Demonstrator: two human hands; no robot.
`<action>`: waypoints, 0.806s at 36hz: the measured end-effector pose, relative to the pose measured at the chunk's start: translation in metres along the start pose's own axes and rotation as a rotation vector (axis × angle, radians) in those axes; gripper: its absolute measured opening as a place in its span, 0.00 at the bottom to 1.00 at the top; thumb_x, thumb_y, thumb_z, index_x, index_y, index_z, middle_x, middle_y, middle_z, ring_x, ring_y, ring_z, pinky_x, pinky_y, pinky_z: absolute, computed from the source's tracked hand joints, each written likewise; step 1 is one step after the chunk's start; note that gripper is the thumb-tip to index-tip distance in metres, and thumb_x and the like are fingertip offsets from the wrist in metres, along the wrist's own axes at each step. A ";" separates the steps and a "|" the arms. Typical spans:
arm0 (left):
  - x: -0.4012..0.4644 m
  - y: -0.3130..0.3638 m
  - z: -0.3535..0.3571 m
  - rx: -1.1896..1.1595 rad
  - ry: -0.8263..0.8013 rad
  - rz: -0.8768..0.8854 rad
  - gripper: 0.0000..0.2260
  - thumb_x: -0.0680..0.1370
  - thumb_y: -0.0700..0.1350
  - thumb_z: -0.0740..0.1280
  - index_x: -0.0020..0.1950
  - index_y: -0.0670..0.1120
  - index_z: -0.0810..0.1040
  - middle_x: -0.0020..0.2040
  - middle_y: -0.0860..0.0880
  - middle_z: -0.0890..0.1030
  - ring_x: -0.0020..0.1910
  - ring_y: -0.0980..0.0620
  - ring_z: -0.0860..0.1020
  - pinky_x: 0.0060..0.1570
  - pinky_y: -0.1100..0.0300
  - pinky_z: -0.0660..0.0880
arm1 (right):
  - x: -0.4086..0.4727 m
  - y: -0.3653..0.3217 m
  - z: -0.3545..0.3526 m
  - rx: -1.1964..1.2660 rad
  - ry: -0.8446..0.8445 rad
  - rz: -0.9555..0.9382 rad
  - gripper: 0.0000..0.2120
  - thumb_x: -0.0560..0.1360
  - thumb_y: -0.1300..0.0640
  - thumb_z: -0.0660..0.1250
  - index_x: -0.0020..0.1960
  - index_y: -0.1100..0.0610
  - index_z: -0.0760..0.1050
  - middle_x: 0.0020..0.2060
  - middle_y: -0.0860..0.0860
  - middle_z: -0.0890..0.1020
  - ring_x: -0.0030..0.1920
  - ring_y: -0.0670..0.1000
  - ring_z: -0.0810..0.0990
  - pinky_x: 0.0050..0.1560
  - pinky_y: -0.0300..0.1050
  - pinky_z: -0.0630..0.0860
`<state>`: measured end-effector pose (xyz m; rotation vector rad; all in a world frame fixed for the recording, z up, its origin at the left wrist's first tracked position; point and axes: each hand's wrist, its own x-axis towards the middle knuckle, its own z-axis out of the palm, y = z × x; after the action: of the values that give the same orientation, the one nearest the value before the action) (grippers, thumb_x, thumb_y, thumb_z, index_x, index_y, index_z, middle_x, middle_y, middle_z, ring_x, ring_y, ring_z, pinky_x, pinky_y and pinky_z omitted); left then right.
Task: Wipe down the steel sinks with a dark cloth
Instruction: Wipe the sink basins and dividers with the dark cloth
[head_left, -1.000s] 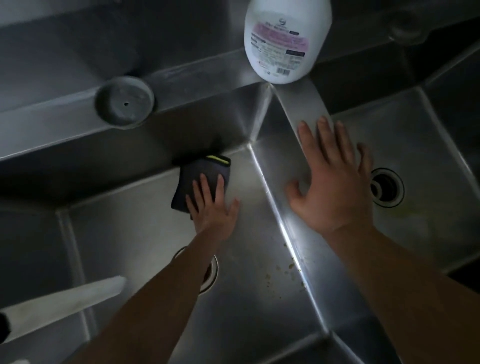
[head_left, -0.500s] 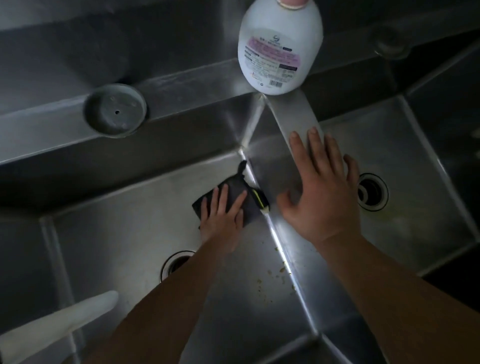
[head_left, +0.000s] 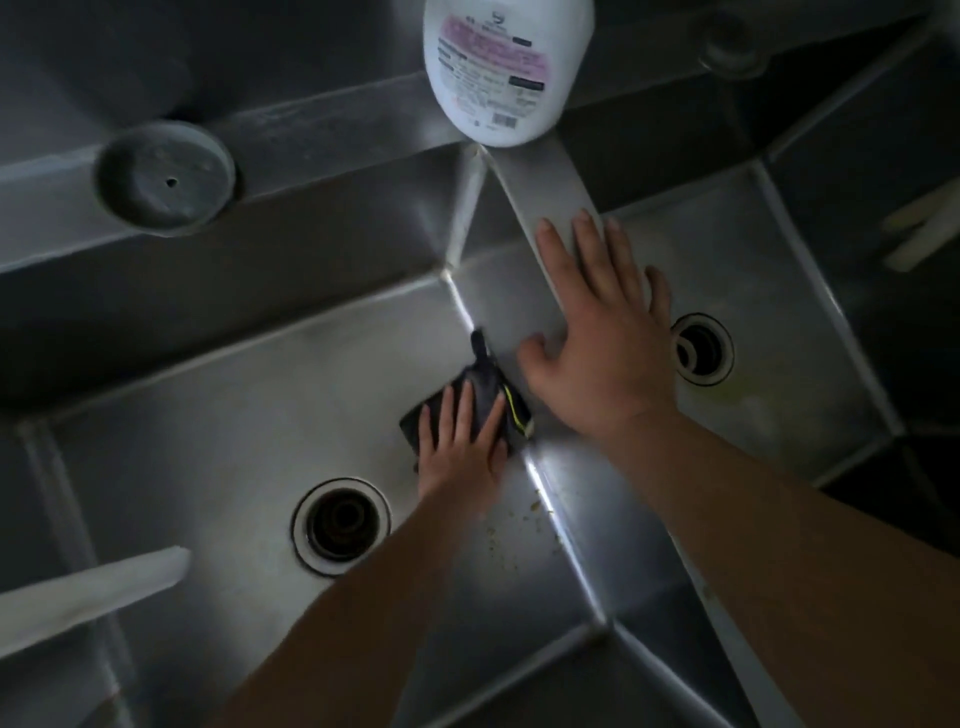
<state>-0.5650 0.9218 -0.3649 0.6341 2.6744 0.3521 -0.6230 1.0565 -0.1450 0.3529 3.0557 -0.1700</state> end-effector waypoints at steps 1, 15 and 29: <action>-0.020 0.008 0.006 -0.004 -0.014 0.041 0.25 0.80 0.56 0.54 0.78 0.56 0.62 0.78 0.42 0.61 0.77 0.40 0.60 0.74 0.37 0.56 | 0.000 0.000 -0.001 0.000 0.001 0.006 0.42 0.71 0.47 0.63 0.81 0.45 0.47 0.81 0.51 0.51 0.80 0.55 0.46 0.75 0.66 0.50; -0.150 0.044 0.062 0.090 -0.350 0.619 0.23 0.77 0.60 0.57 0.72 0.62 0.62 0.75 0.45 0.69 0.75 0.42 0.64 0.72 0.40 0.52 | -0.013 -0.005 -0.004 -0.124 0.098 -0.067 0.35 0.73 0.45 0.58 0.79 0.50 0.59 0.78 0.52 0.62 0.80 0.56 0.50 0.76 0.66 0.43; -0.217 -0.050 0.018 0.231 -0.433 0.574 0.22 0.80 0.60 0.53 0.73 0.60 0.70 0.74 0.40 0.68 0.73 0.37 0.67 0.68 0.34 0.63 | -0.311 -0.018 -0.001 0.187 -0.143 0.004 0.27 0.77 0.42 0.57 0.74 0.49 0.68 0.78 0.51 0.63 0.79 0.56 0.57 0.75 0.66 0.53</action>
<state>-0.3968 0.7786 -0.3337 1.3775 2.0955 0.0345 -0.3247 0.9697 -0.1194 0.3412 2.9039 -0.4614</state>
